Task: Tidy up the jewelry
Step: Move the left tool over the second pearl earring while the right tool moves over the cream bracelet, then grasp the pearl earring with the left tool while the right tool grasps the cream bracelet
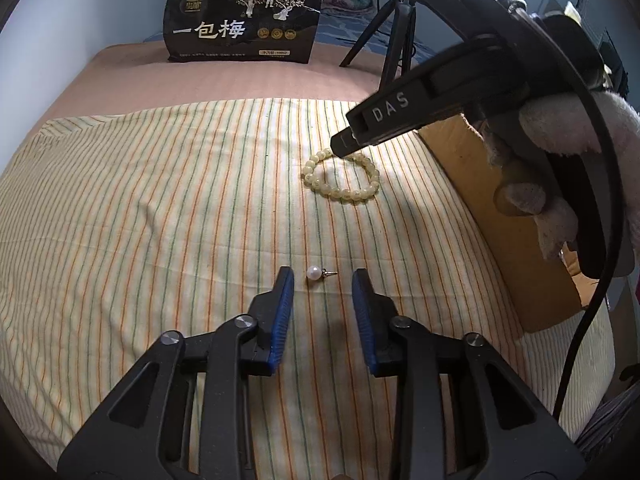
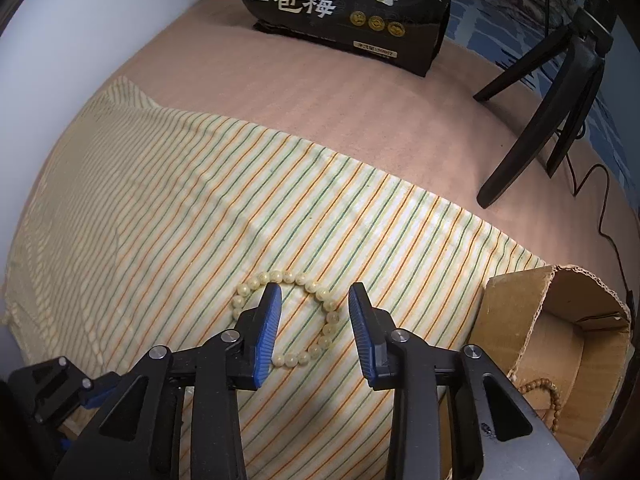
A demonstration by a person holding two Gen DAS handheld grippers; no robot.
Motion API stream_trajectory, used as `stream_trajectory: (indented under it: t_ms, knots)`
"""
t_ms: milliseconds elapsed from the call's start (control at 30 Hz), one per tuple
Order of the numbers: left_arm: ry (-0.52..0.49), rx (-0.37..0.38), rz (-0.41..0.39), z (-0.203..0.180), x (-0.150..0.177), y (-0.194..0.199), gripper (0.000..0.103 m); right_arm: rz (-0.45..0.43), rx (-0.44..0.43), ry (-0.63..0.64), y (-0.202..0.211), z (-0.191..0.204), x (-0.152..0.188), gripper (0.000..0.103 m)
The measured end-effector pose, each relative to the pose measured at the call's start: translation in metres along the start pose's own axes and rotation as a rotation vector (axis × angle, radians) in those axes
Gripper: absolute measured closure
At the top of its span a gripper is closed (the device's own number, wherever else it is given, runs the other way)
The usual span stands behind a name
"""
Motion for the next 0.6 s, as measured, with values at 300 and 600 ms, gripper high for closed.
stream_trajectory:
  t_ms: [300,600]
  knots:
    - [-0.002,-0.008,0.012,0.001,-0.003,-0.013,0.084,0.015,-0.002,0.005,-0.009,0.0,-0.005,0.073]
    - [-0.002,-0.016,0.006,0.006,-0.002,-0.015,0.093,0.055,0.032,0.041,-0.022,0.005,-0.007,0.075]
Point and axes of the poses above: each gripper's, at about its wrist camera, not at the fingertips, and y roughly against the way its jaws point, z to its left, x to its underside, the point moved 4 cm from there along -y, roughly the way its jaws point, and after that the axes turned 6 degrees about -y, right-handed, at the moved point
